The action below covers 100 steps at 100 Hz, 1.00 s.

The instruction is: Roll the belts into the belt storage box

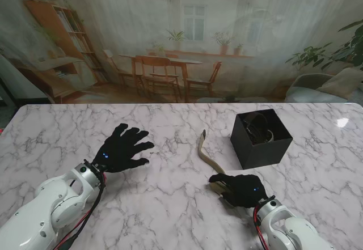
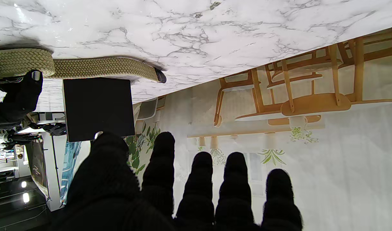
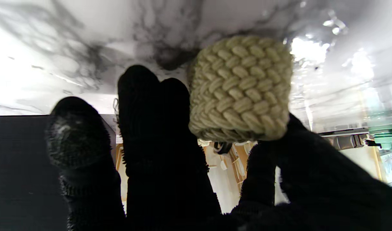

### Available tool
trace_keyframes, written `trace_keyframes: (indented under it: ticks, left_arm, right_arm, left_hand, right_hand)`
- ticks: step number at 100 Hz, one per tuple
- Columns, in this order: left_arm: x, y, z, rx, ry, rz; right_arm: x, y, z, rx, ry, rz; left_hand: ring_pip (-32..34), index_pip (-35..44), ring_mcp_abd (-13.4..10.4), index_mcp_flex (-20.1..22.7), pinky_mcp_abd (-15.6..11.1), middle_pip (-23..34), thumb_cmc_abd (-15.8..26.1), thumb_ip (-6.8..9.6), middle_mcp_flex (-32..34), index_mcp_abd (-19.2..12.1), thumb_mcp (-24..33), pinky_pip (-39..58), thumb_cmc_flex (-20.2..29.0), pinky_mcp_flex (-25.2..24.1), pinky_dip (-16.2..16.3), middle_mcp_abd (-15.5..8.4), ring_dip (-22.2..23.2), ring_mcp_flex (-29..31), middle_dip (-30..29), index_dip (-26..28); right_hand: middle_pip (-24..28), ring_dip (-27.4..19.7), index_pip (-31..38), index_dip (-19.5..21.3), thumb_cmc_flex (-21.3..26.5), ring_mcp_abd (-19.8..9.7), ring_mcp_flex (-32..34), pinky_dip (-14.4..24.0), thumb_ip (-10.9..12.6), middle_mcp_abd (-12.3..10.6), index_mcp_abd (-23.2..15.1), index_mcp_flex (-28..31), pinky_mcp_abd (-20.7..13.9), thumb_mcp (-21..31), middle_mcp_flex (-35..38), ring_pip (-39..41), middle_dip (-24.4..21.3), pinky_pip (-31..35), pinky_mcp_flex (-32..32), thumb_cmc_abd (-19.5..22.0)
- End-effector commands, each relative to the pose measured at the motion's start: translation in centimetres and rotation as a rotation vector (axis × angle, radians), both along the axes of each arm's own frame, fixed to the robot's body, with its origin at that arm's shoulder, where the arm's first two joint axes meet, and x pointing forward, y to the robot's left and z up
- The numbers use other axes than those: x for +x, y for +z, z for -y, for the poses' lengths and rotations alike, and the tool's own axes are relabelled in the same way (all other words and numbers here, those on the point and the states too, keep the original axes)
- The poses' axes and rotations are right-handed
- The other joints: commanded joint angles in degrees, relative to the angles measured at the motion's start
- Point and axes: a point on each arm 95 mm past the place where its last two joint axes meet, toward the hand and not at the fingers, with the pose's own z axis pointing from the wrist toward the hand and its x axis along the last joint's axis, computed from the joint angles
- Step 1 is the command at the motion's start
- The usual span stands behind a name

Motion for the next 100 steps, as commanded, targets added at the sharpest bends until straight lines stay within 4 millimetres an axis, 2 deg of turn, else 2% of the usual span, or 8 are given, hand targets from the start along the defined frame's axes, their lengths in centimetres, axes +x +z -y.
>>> trace_keyframes:
  ticks: [1,14,30,44,56,76,89,100]
  left_arm:
    - [0.0,-0.2,0.1,0.005,-0.001,-0.01]
    - [0.0,-0.2,0.1,0.005,-0.001,-0.01]
    - [0.0,-0.2,0.1,0.006,-0.001,-0.009]
    - [0.0,-0.2,0.1,0.006,-0.002,-0.011]
    - [0.0,-0.2,0.1,0.007,-0.003,-0.012]
    - [0.0,-0.2,0.2,0.007,-0.003,-0.015]
    - [0.0,-0.2,0.2,0.006,-0.003,-0.015]
    - [0.0,-0.2,0.2,0.006,-0.003,-0.015]
  right_arm:
    - [-0.3,-0.4,0.1,-0.017,-0.018,-0.022]
    - [-0.4,-0.5,0.2,-0.039,-0.013,-0.054]
    - [-0.4,-0.4,0.2,-0.047,0.007,-0.073]
    - [-0.4,-0.2,0.4,-0.049,0.032,-0.075]
    - [-0.5,0.0,0.4,-0.066,0.058,-0.096]
    - [-0.8,1.2,0.5,-0.14,0.125,-0.196]
    - [-1.0,2.4,0.5,-0.229,0.179,-0.265]
    - [-1.2,3.2,0.5,-0.299,0.219,-0.315]
  left_hand:
    - [-1.21,-0.53,0.14,-2.11,2.41,-0.18,3.03,0.12,-1.44,0.19,-1.51,-2.1,0.58,-0.92,0.62,0.26,0.51,1.19,0.61,-0.12]
    - [-1.17,-0.51,0.11,-2.08,2.47,-0.15,3.01,0.12,-1.37,0.13,-1.51,-2.05,0.63,-0.85,0.64,0.18,0.53,1.31,0.62,-0.12]
    - [-1.15,-0.46,0.03,-2.02,2.49,-0.15,3.04,0.1,-1.42,0.17,-1.56,-2.07,0.56,-0.88,0.64,0.22,0.55,1.43,0.61,-0.11]
    - [-1.17,-0.48,0.14,-2.08,2.41,-0.17,3.04,0.09,-1.48,0.24,-1.62,-2.09,0.37,-0.88,0.63,0.16,0.56,1.41,0.6,-0.12]
    - [-1.14,-0.48,0.15,-2.08,2.46,-0.16,3.08,0.11,-1.44,0.34,-1.54,-2.08,0.47,-0.88,0.64,0.19,0.58,1.46,0.61,-0.12]
    - [-1.12,-0.48,0.14,-2.07,2.42,-0.15,3.05,0.11,-1.42,0.23,-1.54,-2.09,0.45,-0.91,0.64,0.2,0.6,1.54,0.61,-0.12]
    - [-1.13,-0.48,0.05,-2.07,2.38,-0.16,3.06,0.12,-1.44,0.21,-1.53,-2.1,0.49,-0.86,0.62,0.13,0.6,1.56,0.61,-0.12]
    - [-1.13,-0.48,0.14,-2.07,2.41,-0.16,3.03,0.12,-1.43,0.3,-1.52,-2.1,0.52,-0.89,0.63,0.22,0.6,1.56,0.6,-0.12]
  right_hand:
    - [3.86,-0.9,-0.61,-1.33,11.2,1.01,0.46,-2.59,3.4,-6.61,-1.75,-2.86,4.46,7.23,6.4,4.45,-1.07,2.66,3.49,6.07]
    - [2.35,-4.22,-5.66,-3.88,14.54,1.52,0.24,-5.38,3.28,-6.18,-2.44,4.3,5.99,4.09,2.74,0.06,-1.49,3.47,4.15,8.93]
    - [1.89,-4.62,0.7,0.96,12.26,1.12,0.18,-6.04,3.34,-7.31,-4.14,12.39,6.5,4.32,2.39,-2.87,-1.85,2.75,2.58,8.1]
    - [-2.71,-5.14,3.53,2.4,-8.2,-1.04,0.29,-5.37,3.64,-10.04,12.41,14.62,4.45,3.57,2.83,-7.37,-2.89,2.5,0.86,-0.44]
    - [-4.2,-5.73,3.52,7.02,-16.37,-2.13,0.31,-4.2,3.67,-11.21,23.09,18.37,2.94,-0.4,1.5,-12.59,-2.92,1.64,-1.97,-3.11]
    - [-13.41,-6.61,-2.29,11.53,-20.11,-5.05,-5.36,0.52,3.61,-14.25,29.99,16.77,-1.0,-10.97,-3.53,-23.43,-7.71,-2.95,-11.3,-2.42]
    - [-17.25,-8.41,-6.6,12.94,-21.19,-8.21,-10.76,3.93,4.21,-16.43,32.03,12.1,-4.38,-11.01,-8.09,-29.23,-10.17,-6.8,-17.61,-5.2]
    - [-19.64,-10.56,-10.38,14.61,-13.77,-11.24,-15.82,6.01,5.46,-17.9,33.28,8.16,-6.74,-10.25,-12.76,-33.46,-12.03,-11.52,-22.91,-10.04]
